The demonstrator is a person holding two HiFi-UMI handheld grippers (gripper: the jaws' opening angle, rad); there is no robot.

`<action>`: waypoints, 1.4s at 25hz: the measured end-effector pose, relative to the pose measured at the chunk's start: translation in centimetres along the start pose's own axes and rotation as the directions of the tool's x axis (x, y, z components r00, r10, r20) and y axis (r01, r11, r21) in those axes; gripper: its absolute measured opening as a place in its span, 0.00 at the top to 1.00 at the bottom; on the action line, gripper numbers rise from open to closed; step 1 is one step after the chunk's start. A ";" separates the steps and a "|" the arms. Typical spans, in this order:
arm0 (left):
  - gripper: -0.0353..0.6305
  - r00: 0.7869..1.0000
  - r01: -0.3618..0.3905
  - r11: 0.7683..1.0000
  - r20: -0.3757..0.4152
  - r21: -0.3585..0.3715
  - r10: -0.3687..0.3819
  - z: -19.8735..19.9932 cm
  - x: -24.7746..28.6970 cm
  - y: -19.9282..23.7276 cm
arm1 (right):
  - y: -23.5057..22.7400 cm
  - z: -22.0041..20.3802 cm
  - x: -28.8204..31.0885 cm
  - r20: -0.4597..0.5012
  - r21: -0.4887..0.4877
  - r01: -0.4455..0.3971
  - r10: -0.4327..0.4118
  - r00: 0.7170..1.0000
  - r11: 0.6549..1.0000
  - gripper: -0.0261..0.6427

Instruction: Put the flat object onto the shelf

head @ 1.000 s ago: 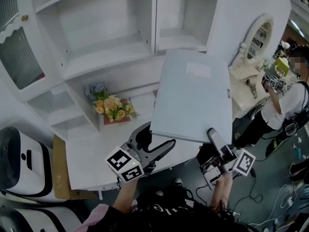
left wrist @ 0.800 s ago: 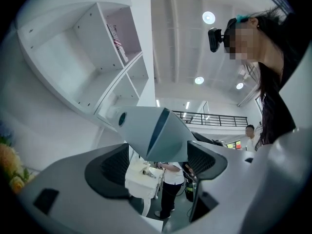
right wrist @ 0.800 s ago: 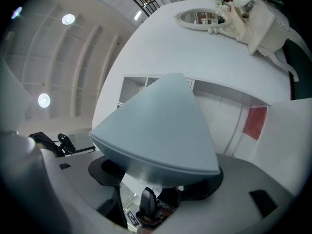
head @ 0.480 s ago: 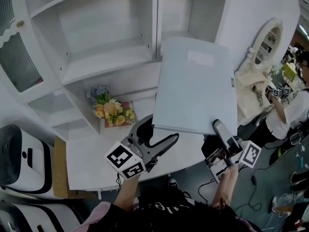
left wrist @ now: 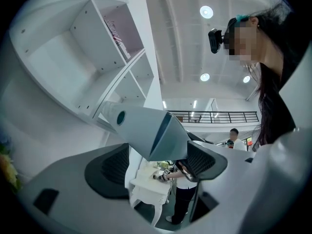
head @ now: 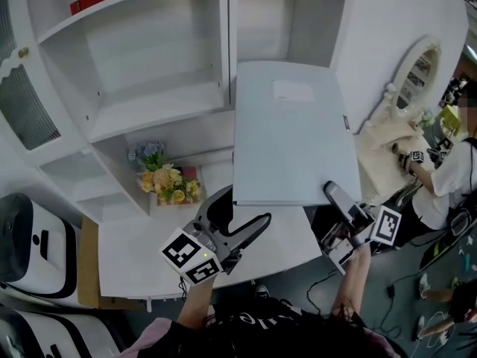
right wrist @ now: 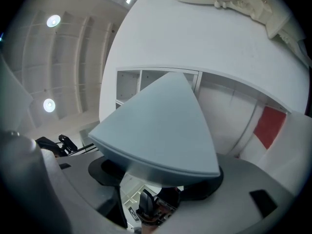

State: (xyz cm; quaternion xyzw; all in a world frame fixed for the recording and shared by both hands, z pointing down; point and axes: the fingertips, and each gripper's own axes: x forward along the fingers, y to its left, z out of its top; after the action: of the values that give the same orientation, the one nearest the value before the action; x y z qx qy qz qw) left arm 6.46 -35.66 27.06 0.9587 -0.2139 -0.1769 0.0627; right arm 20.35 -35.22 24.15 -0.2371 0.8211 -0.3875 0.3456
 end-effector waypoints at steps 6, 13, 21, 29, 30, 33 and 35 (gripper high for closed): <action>0.37 0.999 -0.019 1.000 0.025 -0.017 0.020 -0.4 1.4 -0.3 | -1.5 1.9 -0.4 -0.042 0.071 -0.034 0.037 0.998 0.997 0.50; 0.37 0.997 -0.074 0.997 0.032 0.005 0.073 -0.5 2.7 0.3 | -3.2 3.2 -0.1 -0.050 0.151 -0.052 0.060 0.997 0.987 0.50; 0.37 0.982 -0.190 0.974 0.035 0.125 0.187 -0.2 5.1 2.0 | -4.2 5.1 0.8 -0.050 0.174 -0.055 0.065 0.997 0.983 0.50; 0.37 0.971 -0.239 0.962 0.027 0.132 0.237 0.2 7.1 3.4 | -5.4 7.7 2.0 -0.043 0.203 -0.058 0.068 0.997 0.977 0.50; 0.37 0.969 -0.245 0.960 0.023 0.136 0.244 0.2 7.4 3.6 | -5.7 8.1 2.2 -0.040 0.209 -0.058 0.068 0.997 0.976 0.50; 0.37 0.969 -0.244 0.956 0.002 0.165 0.247 -0.1 8.4 4.0 | -6.5 9.3 2.5 -0.014 0.233 -0.062 0.067 0.998 0.971 0.50; 0.37 0.968 -0.244 0.953 -0.011 0.177 0.250 -0.3 9.2 4.2 | -7.0 10.2 2.7 0.007 0.245 -0.067 0.067 0.998 0.967 0.50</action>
State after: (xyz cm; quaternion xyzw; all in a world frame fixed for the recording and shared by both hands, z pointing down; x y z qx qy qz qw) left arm 12.73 -43.38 25.29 0.9290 -0.3456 -0.1324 0.0036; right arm 27.08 -45.91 24.05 -0.1644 0.7747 -0.4743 0.3845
